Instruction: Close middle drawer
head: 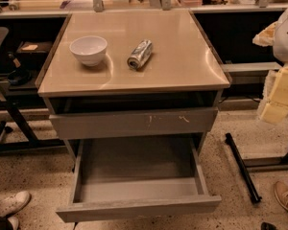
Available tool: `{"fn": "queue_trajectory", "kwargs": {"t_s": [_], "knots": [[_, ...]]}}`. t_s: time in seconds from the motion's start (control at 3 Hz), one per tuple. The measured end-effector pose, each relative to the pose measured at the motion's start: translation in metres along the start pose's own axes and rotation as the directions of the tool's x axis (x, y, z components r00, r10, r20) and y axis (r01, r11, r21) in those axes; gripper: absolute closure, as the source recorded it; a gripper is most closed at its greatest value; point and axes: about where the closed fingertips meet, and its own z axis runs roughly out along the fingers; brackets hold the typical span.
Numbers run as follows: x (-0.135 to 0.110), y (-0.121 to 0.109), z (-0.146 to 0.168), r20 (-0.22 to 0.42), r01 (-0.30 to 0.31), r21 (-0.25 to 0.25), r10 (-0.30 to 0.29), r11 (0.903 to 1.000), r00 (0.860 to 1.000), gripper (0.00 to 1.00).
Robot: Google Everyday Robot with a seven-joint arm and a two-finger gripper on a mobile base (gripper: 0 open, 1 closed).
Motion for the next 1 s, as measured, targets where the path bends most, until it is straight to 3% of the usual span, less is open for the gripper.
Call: {"fn": "queue_trajectory", "kwargs": {"t_s": [0.33,1.0], "knots": [[0.0000,0.0000,0.0000,0.000,0.000,0.000,0.000,1.0000,1.000,0.00],[0.0000,0.0000,0.0000,0.000,0.000,0.000,0.000,1.0000,1.000,0.41]]}}
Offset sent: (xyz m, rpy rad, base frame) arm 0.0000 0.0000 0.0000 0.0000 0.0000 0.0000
